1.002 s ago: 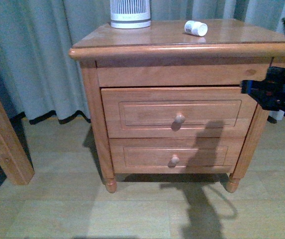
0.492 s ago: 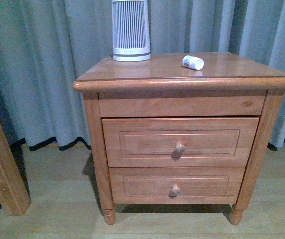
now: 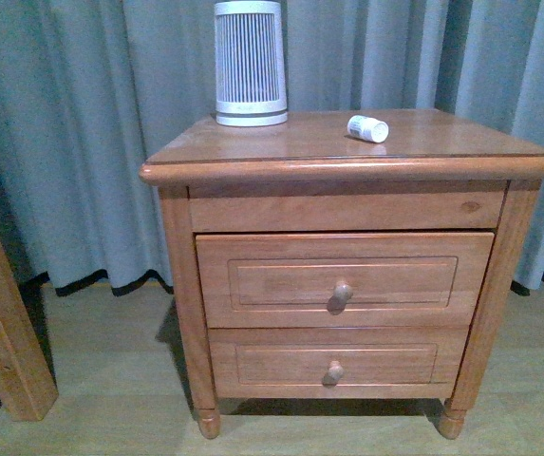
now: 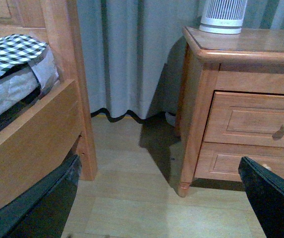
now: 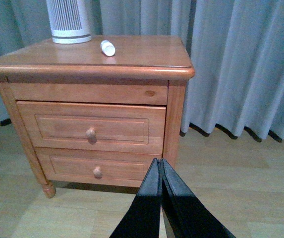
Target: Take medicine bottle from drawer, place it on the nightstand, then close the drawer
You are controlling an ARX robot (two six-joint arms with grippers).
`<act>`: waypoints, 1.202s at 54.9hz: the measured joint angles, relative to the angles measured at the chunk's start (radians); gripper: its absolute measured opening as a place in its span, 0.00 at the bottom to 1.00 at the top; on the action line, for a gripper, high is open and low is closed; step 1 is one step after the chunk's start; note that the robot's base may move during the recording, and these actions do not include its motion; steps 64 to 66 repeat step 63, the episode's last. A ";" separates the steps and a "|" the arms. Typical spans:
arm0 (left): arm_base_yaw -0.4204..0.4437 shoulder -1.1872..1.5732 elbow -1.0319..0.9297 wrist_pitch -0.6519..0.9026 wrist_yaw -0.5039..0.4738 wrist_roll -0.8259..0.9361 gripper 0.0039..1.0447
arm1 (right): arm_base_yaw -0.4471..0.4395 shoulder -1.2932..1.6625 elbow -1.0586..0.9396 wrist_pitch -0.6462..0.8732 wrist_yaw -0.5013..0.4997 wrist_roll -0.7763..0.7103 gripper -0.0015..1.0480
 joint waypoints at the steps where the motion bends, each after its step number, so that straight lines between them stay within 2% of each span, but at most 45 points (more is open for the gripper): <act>1: 0.000 0.000 0.000 0.000 0.000 0.000 0.94 | 0.000 -0.003 -0.004 0.002 0.000 0.000 0.03; 46: 0.000 0.000 0.000 0.000 0.000 0.000 0.94 | 0.000 -0.115 -0.128 0.027 0.000 -0.002 0.03; 48: 0.000 0.000 0.000 0.000 0.000 0.000 0.94 | 0.000 -0.115 -0.128 0.027 0.001 -0.003 0.05; 63: 0.000 0.000 0.000 0.000 0.000 0.000 0.94 | 0.000 -0.116 -0.128 0.027 0.001 -0.003 0.53; 66: 0.000 0.000 0.000 0.000 0.000 0.000 0.94 | 0.000 -0.116 -0.128 0.027 0.001 -0.003 0.53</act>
